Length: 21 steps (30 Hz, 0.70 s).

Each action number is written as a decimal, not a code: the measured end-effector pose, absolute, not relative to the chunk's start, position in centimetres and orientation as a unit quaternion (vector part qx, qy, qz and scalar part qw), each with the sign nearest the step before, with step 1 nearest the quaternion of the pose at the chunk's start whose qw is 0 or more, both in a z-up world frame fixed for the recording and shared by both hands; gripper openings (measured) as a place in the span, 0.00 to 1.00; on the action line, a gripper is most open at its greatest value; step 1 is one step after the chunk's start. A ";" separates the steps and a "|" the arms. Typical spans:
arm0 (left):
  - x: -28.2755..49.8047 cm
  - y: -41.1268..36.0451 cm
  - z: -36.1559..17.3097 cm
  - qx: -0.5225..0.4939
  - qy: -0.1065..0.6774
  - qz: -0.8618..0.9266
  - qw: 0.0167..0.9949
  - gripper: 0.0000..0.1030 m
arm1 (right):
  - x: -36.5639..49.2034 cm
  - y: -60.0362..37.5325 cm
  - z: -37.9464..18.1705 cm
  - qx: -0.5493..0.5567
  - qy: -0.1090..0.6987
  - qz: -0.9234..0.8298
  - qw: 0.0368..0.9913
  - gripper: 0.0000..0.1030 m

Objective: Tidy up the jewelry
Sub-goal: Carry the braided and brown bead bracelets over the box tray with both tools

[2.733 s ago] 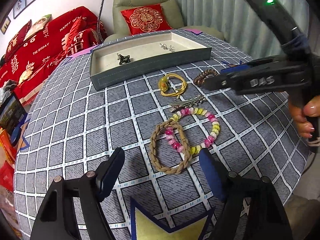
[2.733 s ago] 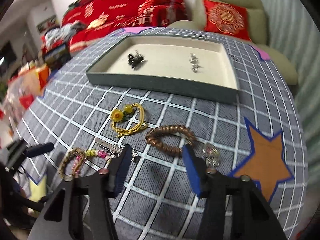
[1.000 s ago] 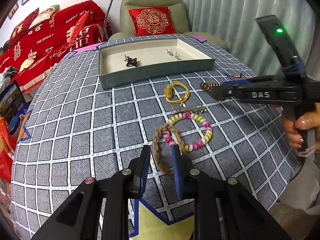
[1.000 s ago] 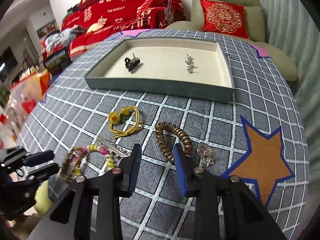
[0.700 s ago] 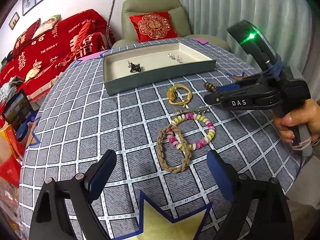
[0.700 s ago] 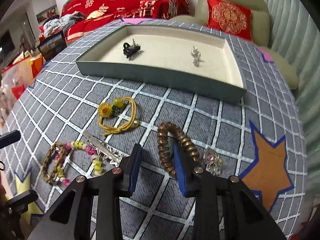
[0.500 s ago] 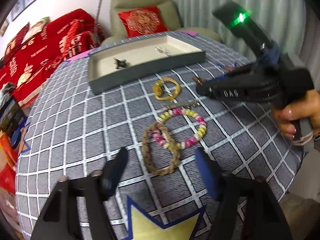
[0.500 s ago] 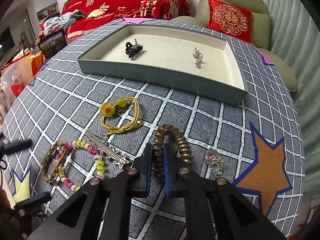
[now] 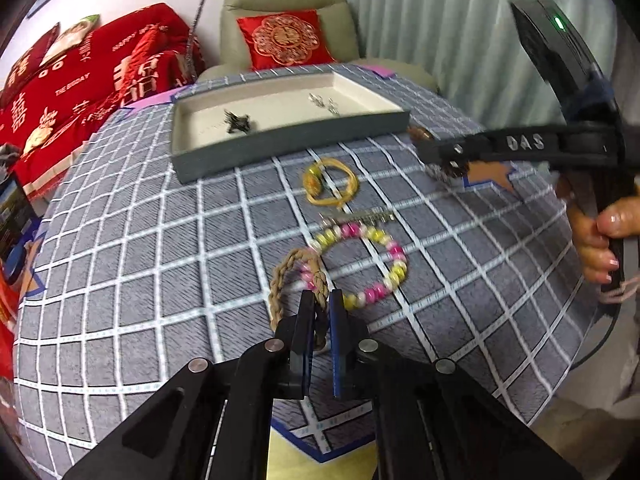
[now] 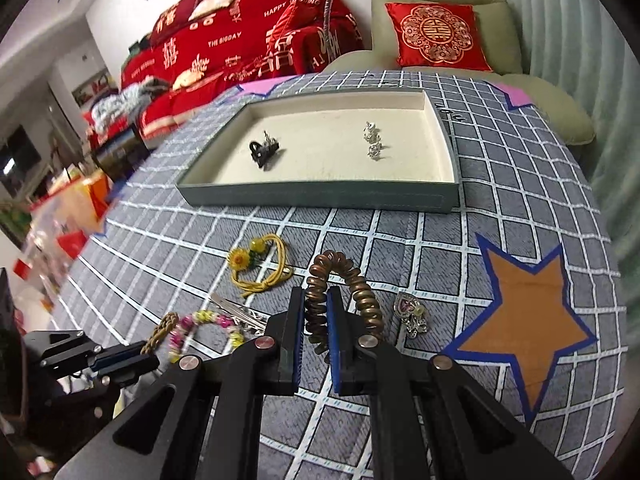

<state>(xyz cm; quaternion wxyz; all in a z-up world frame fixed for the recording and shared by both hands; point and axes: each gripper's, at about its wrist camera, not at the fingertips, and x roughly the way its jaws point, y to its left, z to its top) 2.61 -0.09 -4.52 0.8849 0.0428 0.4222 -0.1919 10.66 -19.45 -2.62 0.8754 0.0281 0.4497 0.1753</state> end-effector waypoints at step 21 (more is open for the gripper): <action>11.3 1.1 4.3 -0.004 0.352 -0.171 0.920 0.16 | 15.4 -22.8 5.3 0.108 0.407 0.187 0.887 0.11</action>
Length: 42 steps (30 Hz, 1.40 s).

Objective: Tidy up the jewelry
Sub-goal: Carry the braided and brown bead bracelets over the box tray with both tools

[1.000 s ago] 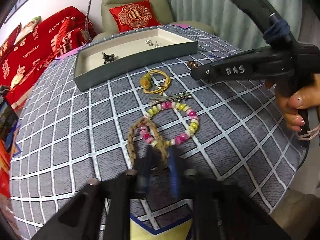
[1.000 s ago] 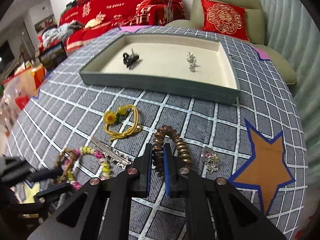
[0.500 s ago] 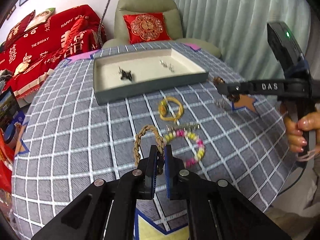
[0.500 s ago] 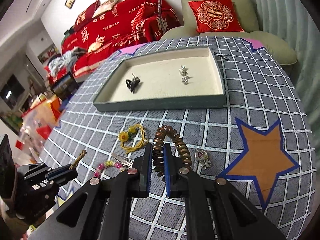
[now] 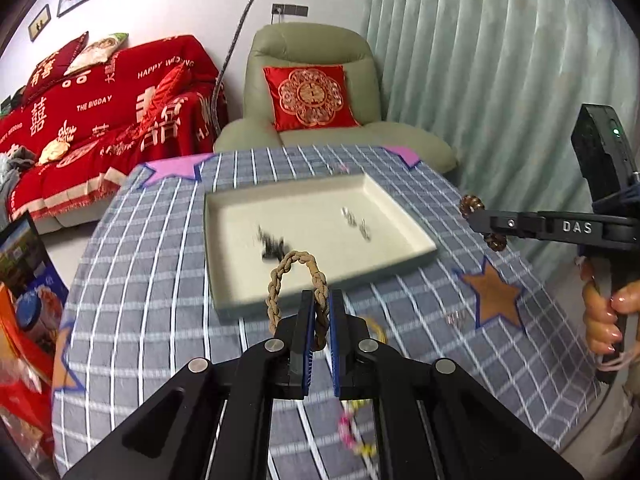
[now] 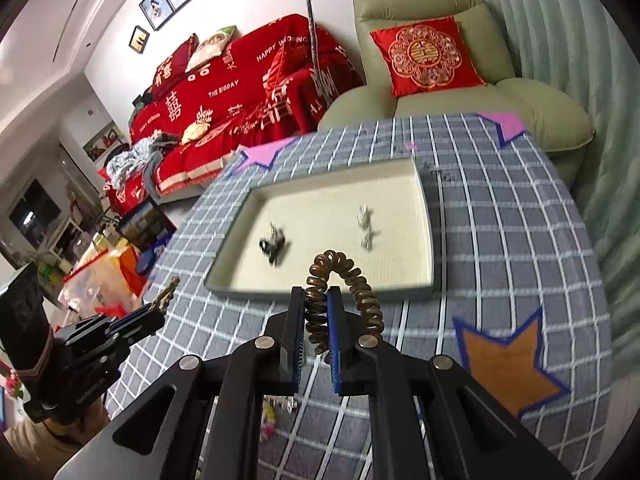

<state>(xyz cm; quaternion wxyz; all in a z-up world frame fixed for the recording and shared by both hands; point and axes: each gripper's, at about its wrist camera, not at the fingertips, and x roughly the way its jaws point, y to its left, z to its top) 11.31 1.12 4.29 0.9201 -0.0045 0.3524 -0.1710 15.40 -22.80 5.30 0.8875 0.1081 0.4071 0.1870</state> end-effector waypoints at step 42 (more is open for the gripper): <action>31.7 -5.1 -4.8 0.076 0.430 -0.112 0.892 0.16 | 34.2 -20.2 -5.9 0.081 0.503 0.139 0.849 0.11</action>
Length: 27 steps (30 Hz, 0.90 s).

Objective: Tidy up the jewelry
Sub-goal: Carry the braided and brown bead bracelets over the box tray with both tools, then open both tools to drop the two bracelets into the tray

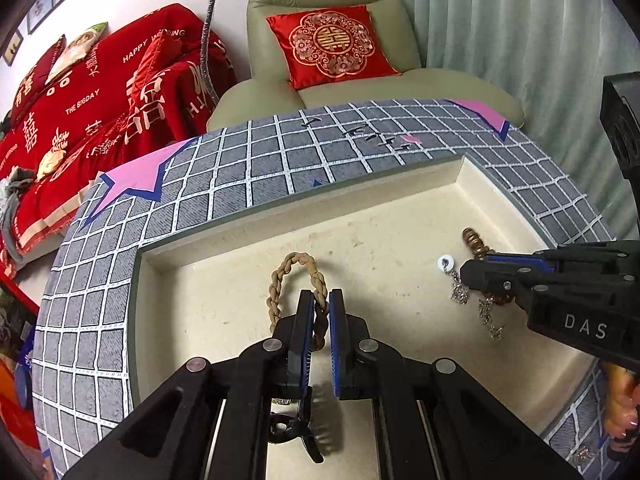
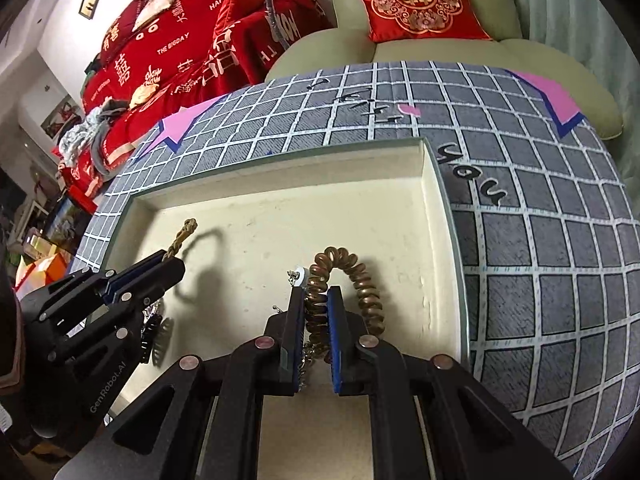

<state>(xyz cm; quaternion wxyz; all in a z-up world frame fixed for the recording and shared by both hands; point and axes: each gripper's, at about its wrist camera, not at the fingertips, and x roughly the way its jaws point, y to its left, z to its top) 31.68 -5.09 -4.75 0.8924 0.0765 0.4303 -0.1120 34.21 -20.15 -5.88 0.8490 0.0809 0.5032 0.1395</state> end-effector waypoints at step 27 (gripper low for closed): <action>31.0 -3.9 -2.3 0.045 0.416 -0.097 0.903 0.44 | 30.9 -23.5 -1.6 0.210 0.452 0.152 0.853 0.48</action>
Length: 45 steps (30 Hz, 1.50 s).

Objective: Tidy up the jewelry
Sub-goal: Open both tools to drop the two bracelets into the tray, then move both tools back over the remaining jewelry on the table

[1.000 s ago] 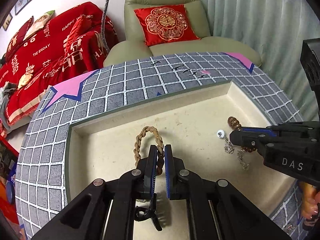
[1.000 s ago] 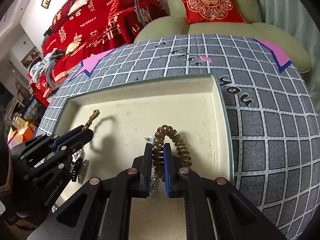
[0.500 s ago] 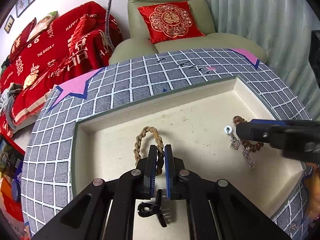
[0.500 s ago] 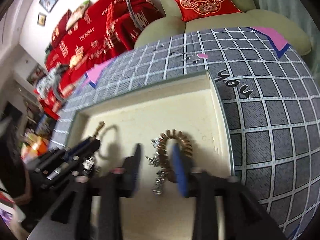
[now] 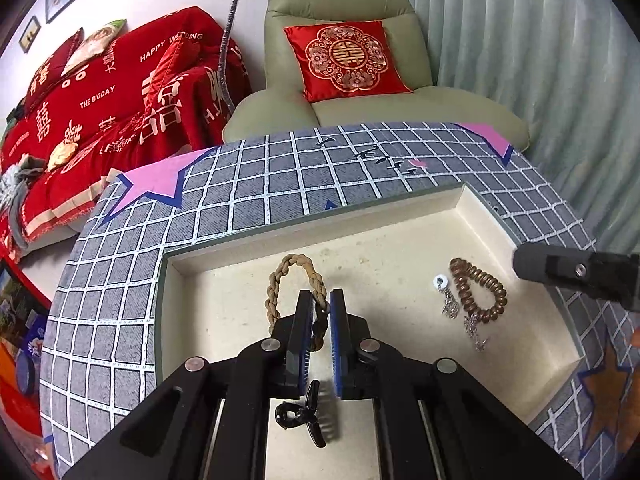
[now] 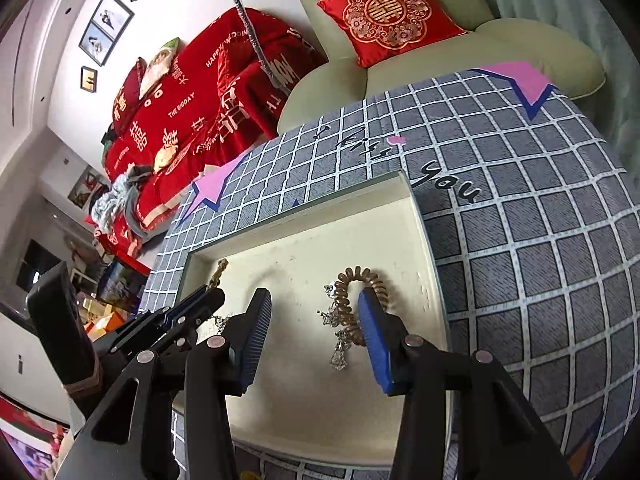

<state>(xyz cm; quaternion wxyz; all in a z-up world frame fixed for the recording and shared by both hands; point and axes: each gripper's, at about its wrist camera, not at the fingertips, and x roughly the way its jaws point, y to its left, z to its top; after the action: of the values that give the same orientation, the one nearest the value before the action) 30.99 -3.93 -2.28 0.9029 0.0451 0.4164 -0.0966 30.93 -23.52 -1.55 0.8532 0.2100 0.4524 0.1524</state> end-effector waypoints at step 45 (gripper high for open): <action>8.1 -0.9 -3.4 0.054 0.417 -0.137 0.897 1.00 | 14.2 -25.3 -3.6 0.137 0.494 0.124 0.850 0.83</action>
<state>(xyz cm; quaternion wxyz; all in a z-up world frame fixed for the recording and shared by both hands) 8.07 -0.93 -3.45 0.8970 0.0538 0.4167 -0.1370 14.16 -25.29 -3.61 0.8497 0.1370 0.4939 0.1237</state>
